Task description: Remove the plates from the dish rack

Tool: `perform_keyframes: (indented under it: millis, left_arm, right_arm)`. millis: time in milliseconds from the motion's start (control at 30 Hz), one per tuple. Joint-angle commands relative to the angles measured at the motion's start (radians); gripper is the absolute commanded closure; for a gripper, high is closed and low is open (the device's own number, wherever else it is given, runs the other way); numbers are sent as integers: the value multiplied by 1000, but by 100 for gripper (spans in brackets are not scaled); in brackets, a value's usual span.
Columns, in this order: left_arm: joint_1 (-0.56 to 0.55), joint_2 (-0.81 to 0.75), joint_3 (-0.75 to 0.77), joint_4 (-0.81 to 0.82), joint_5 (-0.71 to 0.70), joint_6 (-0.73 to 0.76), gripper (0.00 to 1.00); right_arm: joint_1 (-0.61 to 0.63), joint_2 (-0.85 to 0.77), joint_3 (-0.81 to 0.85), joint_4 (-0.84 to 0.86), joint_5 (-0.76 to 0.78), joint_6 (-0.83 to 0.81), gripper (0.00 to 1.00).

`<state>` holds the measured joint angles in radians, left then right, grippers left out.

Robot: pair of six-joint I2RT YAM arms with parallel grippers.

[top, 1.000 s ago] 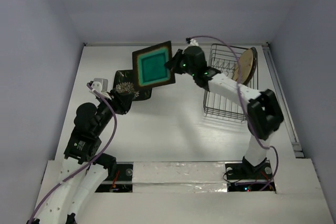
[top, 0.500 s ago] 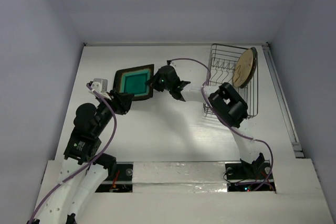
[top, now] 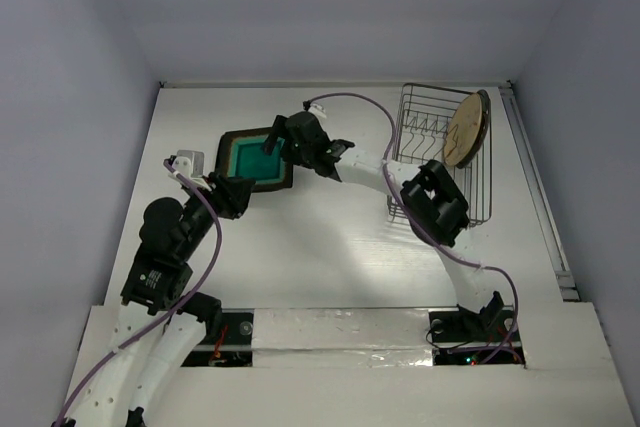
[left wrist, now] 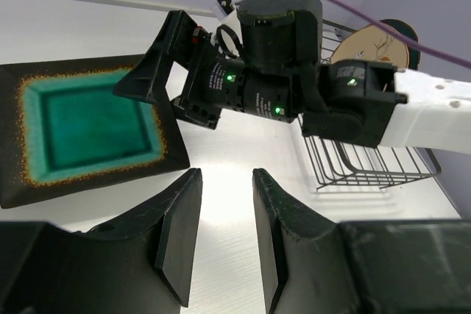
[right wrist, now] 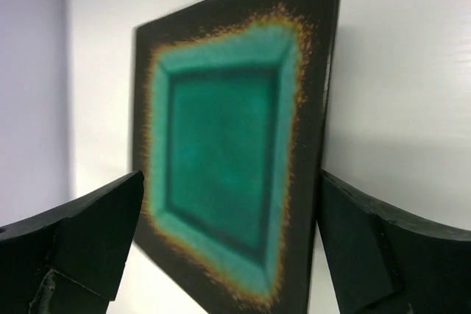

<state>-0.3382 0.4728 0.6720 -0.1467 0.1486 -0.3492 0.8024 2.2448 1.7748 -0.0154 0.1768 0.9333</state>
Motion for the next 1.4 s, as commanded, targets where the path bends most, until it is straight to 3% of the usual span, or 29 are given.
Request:
perform_keyframes:
  millis: [0,267,333,400,433,467,500,633,733,767,867,1033,1367]
  left_arm:
    - [4,-14,21,48,5,-4,69]
    - [4,-30,23,44,3,-2,69]
    - [4,-30,23,41,3,-2,69]
    - [4,-31,23,39,5,1,69]
    - [4,-33,23,38,5,0,69]
    - [4,-33,23,38,3,-1,69]
    - [4,-33,24,39,3,3,69]
    - [-5,-31,24,44,9,1,69]
    - [-5,-28,26,39,16,3,69]
    - [-5,-26,26,38,14,3,69]
    - [-15,-17,28,32,14,7,69]
    - [-15,-17,26,30,11,6,69]
    - [-15,-8,26,32,14,7,69]
  right_arm:
    - [8,-91,126,-196,144,-189,0]
    - [-2,-154,173,-446,300,-405,0]
    - [-28,-227,77,-425,325,-459,8]
    - [-66,-391,-83,-382,363,-479,54]
    - [-124,-507,-133,-377,381,-491,92]
    - [-156,-508,-179,-380,382,-505,100]
    - [-190,-619,-222,-389,386,-524,100]
    - [-368,-807,-343,-464,414,-628,100]
    - [-491,-856,-353,-535,420,-671,83]
    - [-512,-863,-348,-547,414,-676,71]
    - [-574,-866,-345,-566,385,-683,55]
    - [-646,-811,-289,-538,300,-703,53]
    - [-646,-571,-82,-659,400,-755,53]
